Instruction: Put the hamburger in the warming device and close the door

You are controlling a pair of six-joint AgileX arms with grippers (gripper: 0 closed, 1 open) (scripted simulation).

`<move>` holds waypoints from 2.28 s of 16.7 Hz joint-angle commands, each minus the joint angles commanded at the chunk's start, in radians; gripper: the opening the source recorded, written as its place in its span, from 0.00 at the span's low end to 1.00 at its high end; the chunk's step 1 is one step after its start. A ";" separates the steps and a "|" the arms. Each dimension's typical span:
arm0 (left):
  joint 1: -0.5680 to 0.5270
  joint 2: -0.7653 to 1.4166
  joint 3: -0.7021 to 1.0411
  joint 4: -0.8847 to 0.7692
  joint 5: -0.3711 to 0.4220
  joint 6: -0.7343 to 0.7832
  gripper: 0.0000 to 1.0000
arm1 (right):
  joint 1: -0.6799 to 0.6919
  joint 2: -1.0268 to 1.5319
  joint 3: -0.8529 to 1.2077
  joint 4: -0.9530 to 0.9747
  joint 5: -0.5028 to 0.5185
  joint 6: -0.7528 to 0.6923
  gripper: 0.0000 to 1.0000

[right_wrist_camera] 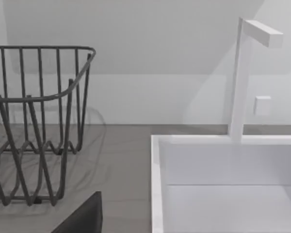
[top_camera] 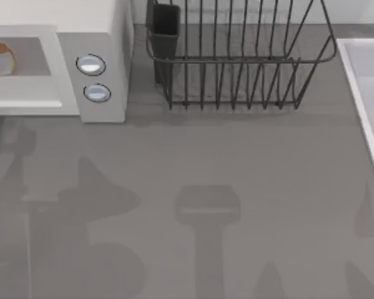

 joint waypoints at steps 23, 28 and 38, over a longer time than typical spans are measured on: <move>-0.252 -1.200 -0.487 -0.339 -0.280 -0.123 1.00 | 0.000 0.000 0.000 0.000 0.000 0.000 1.00; -0.306 -1.402 -0.582 -0.405 -0.332 -0.146 1.00 | 0.000 0.000 0.000 0.000 0.000 0.000 1.00; -0.309 -1.411 -0.586 -0.408 -0.334 -0.148 0.62 | 0.000 0.000 0.000 0.000 0.000 0.000 1.00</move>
